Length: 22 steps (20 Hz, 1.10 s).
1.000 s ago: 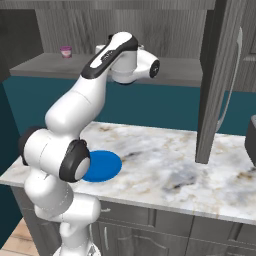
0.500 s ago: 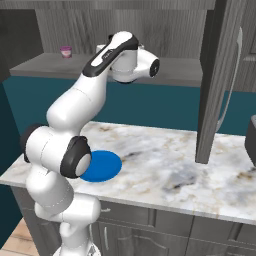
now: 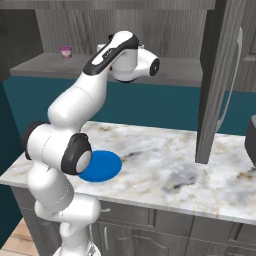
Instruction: Pick the steak from the plate and place it on the cutting board. Then pick the condiment bottle from the cabinet and place it next to the cutting board.
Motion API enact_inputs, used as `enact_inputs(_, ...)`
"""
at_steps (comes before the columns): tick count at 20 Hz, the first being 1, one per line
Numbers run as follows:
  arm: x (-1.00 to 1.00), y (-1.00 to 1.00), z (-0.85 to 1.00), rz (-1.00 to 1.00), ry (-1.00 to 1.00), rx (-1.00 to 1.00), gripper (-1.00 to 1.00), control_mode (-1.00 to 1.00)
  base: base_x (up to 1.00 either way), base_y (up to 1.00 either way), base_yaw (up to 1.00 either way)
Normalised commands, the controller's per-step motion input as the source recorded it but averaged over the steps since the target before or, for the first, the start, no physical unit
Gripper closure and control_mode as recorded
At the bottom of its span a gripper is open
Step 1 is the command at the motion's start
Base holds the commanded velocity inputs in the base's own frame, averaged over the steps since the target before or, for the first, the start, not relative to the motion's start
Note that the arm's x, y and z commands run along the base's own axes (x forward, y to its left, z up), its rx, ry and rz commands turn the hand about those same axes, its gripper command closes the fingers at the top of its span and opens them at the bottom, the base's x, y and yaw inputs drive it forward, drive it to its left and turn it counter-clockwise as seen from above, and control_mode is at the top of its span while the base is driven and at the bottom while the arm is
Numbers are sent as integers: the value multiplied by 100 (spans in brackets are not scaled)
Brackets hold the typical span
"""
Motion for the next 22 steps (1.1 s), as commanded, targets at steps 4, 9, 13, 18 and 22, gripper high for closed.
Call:
enact_inputs(4,9,2,0,0,0,0,-100,-100,0,0,0)
enact_inputs(9,4,5,0,0,0,0,-100,-100,0,0,0)
enact_inputs(13,5,8,0,0,0,0,-100,-100,0,0,0)
enact_inputs(18,5,6,0,0,0,0,-100,-100,0,0,0)
enact_inputs(22,7,4,0,0,0,0,-100,-100,0,0,0)
